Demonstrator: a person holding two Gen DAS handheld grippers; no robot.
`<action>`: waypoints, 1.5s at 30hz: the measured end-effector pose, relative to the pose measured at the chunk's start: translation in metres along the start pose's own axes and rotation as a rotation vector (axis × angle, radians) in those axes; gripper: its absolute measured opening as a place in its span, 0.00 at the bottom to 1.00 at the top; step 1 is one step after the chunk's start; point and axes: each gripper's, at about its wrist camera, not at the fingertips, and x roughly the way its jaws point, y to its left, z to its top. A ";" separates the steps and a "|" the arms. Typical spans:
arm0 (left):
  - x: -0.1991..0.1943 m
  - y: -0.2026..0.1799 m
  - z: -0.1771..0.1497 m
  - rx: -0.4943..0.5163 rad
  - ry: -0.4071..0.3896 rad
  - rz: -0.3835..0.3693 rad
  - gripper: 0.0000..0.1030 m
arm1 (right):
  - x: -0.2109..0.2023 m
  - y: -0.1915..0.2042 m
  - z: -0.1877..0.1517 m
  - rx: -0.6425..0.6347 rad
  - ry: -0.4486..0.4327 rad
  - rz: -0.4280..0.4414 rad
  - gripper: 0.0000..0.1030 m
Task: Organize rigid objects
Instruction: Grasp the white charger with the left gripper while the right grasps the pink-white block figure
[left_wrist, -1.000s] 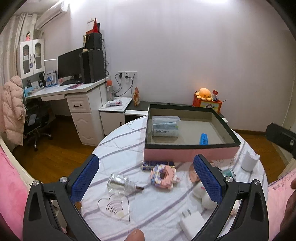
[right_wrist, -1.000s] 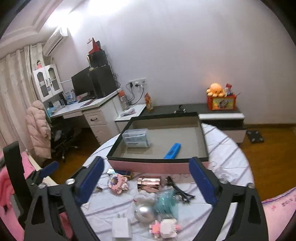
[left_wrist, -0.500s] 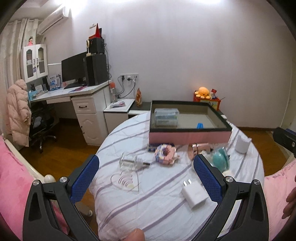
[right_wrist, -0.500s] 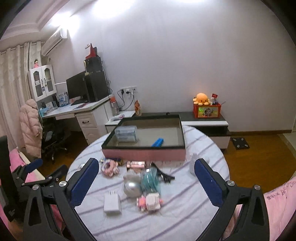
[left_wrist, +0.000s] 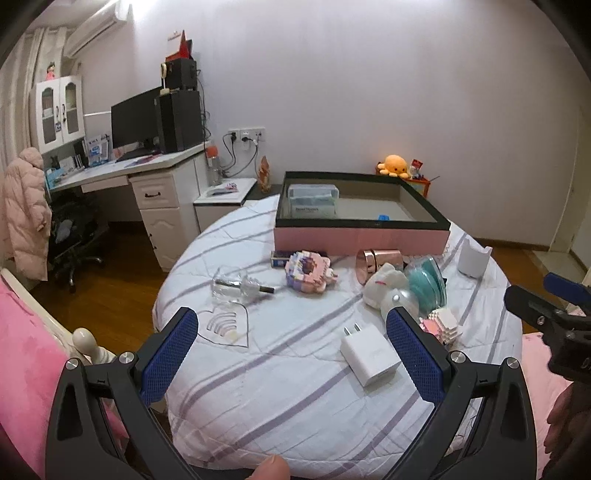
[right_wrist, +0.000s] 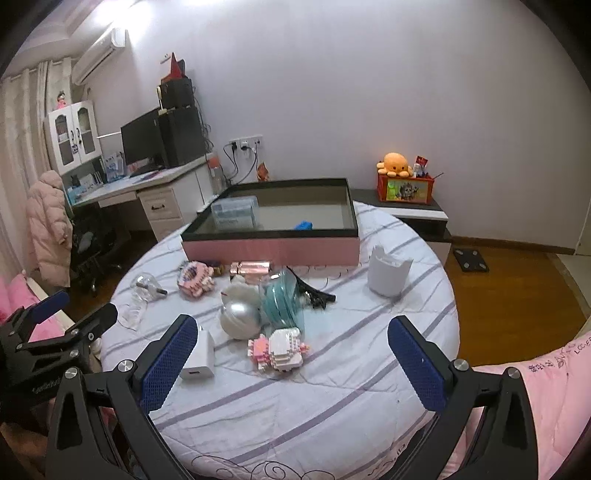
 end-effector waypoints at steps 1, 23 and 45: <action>0.003 0.000 -0.002 -0.005 0.006 -0.001 1.00 | 0.003 0.000 -0.002 -0.002 0.007 -0.008 1.00; 0.098 -0.040 -0.033 -0.039 0.266 -0.120 1.00 | 0.074 -0.019 -0.044 -0.043 0.190 -0.080 0.99; 0.093 -0.011 -0.038 0.034 0.196 -0.083 0.58 | 0.107 0.009 -0.040 -0.054 0.193 -0.026 0.84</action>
